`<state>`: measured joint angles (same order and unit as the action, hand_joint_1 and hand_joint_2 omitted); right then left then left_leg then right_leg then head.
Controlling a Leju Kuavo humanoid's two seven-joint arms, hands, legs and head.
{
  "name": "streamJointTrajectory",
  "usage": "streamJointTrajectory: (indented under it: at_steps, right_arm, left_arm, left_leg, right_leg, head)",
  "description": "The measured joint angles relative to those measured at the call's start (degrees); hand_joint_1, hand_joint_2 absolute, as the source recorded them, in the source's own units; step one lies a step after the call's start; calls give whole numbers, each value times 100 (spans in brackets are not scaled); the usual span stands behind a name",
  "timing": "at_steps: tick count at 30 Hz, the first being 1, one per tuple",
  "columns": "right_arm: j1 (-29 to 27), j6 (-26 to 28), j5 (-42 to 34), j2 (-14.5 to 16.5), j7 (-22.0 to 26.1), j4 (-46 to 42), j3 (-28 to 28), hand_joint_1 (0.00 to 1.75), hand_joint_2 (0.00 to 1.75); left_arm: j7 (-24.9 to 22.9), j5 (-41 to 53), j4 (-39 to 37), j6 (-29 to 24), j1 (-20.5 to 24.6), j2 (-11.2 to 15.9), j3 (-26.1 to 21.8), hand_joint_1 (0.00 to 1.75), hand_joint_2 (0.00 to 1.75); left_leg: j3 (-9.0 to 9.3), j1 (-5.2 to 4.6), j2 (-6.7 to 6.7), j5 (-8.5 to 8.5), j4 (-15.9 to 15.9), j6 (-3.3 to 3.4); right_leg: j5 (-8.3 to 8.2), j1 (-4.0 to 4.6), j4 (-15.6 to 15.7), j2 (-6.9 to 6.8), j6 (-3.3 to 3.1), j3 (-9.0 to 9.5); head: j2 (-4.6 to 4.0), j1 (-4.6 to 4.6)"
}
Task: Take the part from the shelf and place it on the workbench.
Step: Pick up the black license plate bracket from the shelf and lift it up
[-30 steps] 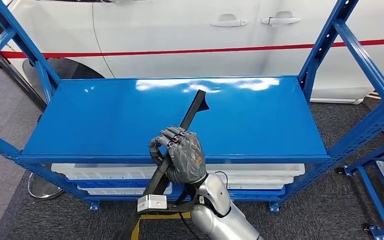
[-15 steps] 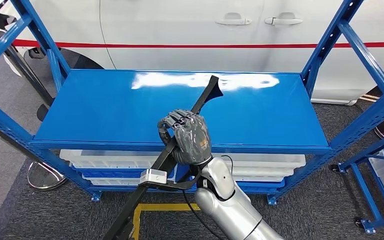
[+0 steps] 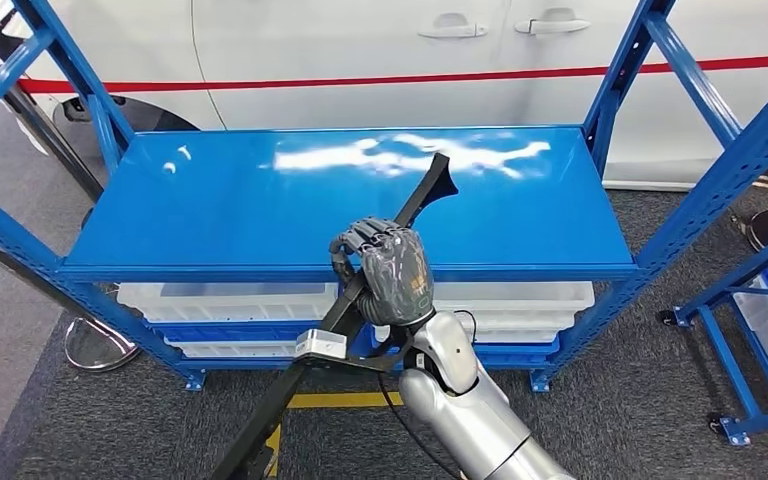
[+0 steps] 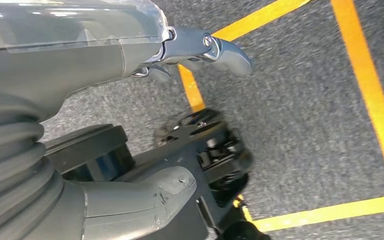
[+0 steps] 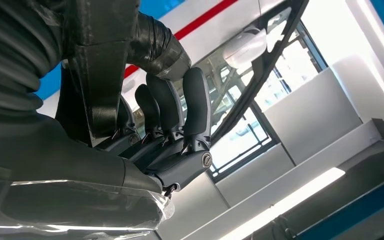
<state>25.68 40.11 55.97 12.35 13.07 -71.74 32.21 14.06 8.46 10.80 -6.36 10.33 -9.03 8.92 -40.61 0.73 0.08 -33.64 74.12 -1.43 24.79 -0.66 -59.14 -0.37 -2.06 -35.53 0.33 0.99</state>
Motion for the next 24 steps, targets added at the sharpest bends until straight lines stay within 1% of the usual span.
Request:
streamJointTrajectory:
  at_steps: [1, 2, 3, 4, 5, 6, 7, 8, 9, 10, 11, 12, 13, 14, 15, 16, 17, 18, 19, 20, 21, 22, 23, 24]
  right_arm:
    - [-32, 0, -3, 13, 38, -1, -28, 141, 175]
    - [-59, 0, -20, 31, 77, -1, -56, 141, 175]
    - [-77, 0, -49, 50, 117, -3, -76, 141, 175]
    - [-87, 0, -91, 72, 162, -8, -91, 141, 175]
    - [-93, 0, -128, 93, 203, -13, -98, 141, 175]
    - [-102, 0, -169, 114, 246, -19, -101, 141, 175]
    - [-114, 0, -208, 138, 286, -25, -103, 141, 175]
    - [-131, 0, -238, 158, 317, -29, -104, 141, 175]
    - [-149, 0, -266, 173, 345, -32, -104, 141, 175]
    - [-165, 0, -284, 182, 360, -37, -104, 141, 175]
    - [-180, 0, -298, 184, 369, -42, -103, 141, 175]
    - [-193, 0, -311, 184, 372, -46, -103, 141, 175]
    - [-209, 0, -325, 183, 373, -50, -102, 141, 175]
    - [-230, 0, -335, 183, 370, -51, -102, 141, 175]
    - [-255, 0, -341, 182, 368, -52, -102, 141, 175]
    - [-277, 0, -349, 181, 367, -52, -100, 141, 175]
    - [-295, 0, -356, 181, 364, -54, -96, 141, 175]
    - [-306, 0, -364, 182, 364, -61, -87, 141, 175]
    - [-312, 0, -371, 183, 363, -75, -74, 141, 175]
    - [-321, 1, -374, 189, 363, -94, -59, 141, 175]
    - [-330, 1, -377, 195, 361, -113, -46, 141, 175]
    - [-338, 0, -379, 201, 359, -128, -38, 141, 175]
    - [-348, 0, -380, 207, 356, -137, -30, 141, 175]
    - [-354, 0, -374, 208, 346, -140, -25, 141, 175]
  left_arm:
    - [-12, 10, 0, 4, 1, 1, 0, 0, 175]
    - [-20, 19, 0, 4, 6, 1, 0, 0, 175]
    - [-22, 23, 1, 3, 14, 2, 0, 0, 175]
    - [-20, 28, 4, 2, 27, 3, 0, 0, 175]
    - [-18, 32, 8, -1, 39, 4, 0, 0, 175]
    - [-15, 38, 13, -4, 47, 5, 0, 0, 175]
    - [-13, 44, 16, -9, 48, 8, 0, 0, 175]
    - [-13, 51, 17, -19, 41, 11, 0, 0, 175]
    - [-13, 59, 17, -29, 34, 15, 0, 0, 175]
    - [-13, 66, 18, -40, 28, 18, 0, 0, 175]
    - [-13, 72, 19, -49, 23, 20, 0, 0, 175]
    - [-13, 78, 19, -53, 20, 21, 0, 0, 175]
    - [-14, 82, 20, -56, 12, 22, 0, 0, 175]
    - [-16, 87, 20, -57, -1, 23, 0, 0, 175]
    - [-18, 93, 20, -57, -15, 25, 0, 0, 175]
    - [-21, 99, 20, -57, -28, 27, 0, 0, 175]
    - [-25, 103, 20, -57, -37, 28, 0, 0, 175]
    - [-28, 107, 20, -57, -43, 28, 0, 0, 175]
    - [-31, 109, 20, -57, -48, 28, 0, 0, 175]
    - [-32, 110, 21, -57, -55, 28, 0, 0, 175]
    - [-32, 110, 21, -57, -62, 28, 0, 0, 175]
    - [-32, 110, 22, -57, -69, 28, 0, 0, 175]
    - [-32, 112, 22, -57, -76, 28, 0, 0, 175]
    - [-31, 117, 22, -55, -87, 30, 0, 0, 175]
  left_leg:
    - [74, 1, 0, 33, 6, -6]
    - [268, 2, 0, 156, -215, -2]
    - [542, 2, 0, 300, -591, 13]
    - [832, -7, -2, 383, -1026, 38]
    - [1047, -21, -5, 444, -1359, 72]
    - [1153, -38, -10, 451, -1558, 107]
    - [1173, -57, -14, 445, -1633, 142]
    - [1138, -64, -16, 494, -1636, 182]
    - [1118, -54, -7, 541, -1665, 223]
    - [1085, -43, 4, 603, -1684, 271]
    - [1037, -30, 15, 675, -1706, 322]
    - [974, -22, 26, 741, -1712, 357]
    - [889, -27, 27, 801, -1708, 381]
    - [801, -30, 28, 862, -1699, 388]
    - [711, -34, 29, 922, -1687, 384]
    - [617, -36, 30, 979, -1668, 376]
    - [524, -36, 30, 1029, -1641, 364]
    - [438, -35, 30, 1071, -1607, 346]
    - [362, -39, 28, 1105, -1568, 322]
    - [309, -44, 26, 1137, -1532, 295]
    - [281, -50, 25, 1171, -1511, 262]
    - [269, -55, 25, 1212, -1507, 227]
    - [265, -54, 22, 1260, -1517, 189]
    - [251, -44, 15, 1290, -1525, 153]
  right_leg:
    - [-43, 0, -8, 0, 6, -60]
    - [-87, -1, -17, 1, 17, -120]
    - [-128, -1, -29, 4, 31, -171]
    - [-168, 5, -39, 7, 55, -216]
    - [-207, 7, -40, 8, 85, -243]
    - [-246, 7, -37, 8, 120, -255]
    - [-287, 6, -26, 6, 158, -260]
    - [-330, 1, -6, 6, 198, -258]
    - [-334, -4, -9, 8, 233, -267]
    - [-247, -5, -58, 13, 261, -300]
    - [-57, -6, -195, 19, 282, -360]
    - [222, -10, -444, 23, 295, -443]
    - [522, -11, -781, 26, 307, -544]
    - [742, -13, -1144, 26, 320, -626]
    - [830, -14, -1431, 26, 332, -659]
    - [786, -14, -1567, 26, 339, -614]
    - [648, -16, -1508, 26, 338, -472]
    - [495, -17, -1253, 26, 329, -227]
    - [447, -15, -874, 27, 311, 65]
    - [459, -3, -509, 32, 283, 326]
    - [504, 11, -229, 37, 255, 504]
    - [558, 28, -80, 41, 223, 582]
    - [533, 41, -38, 43, 185, 581]
    - [480, 34, -21, 33, 139, 545]
  head:
    - [0, 1]
    - [0, 1]
    - [0, 1]
    - [0, 1]
    - [0, 0]
    - [0, -1]
    - [0, -1]
    - [0, -1]
    - [0, -1]
    - [0, -2]
    - [0, -3]
    - [0, -5]
    - [0, -7]
    - [0, -7]
    - [0, -8]
    - [0, -8]
    - [0, -8]
    - [0, -8]
    - [0, -8]
    - [0, -4]
    - [0, -4]
    - [0, -1]
    - [0, -2]
    - [0, -5]
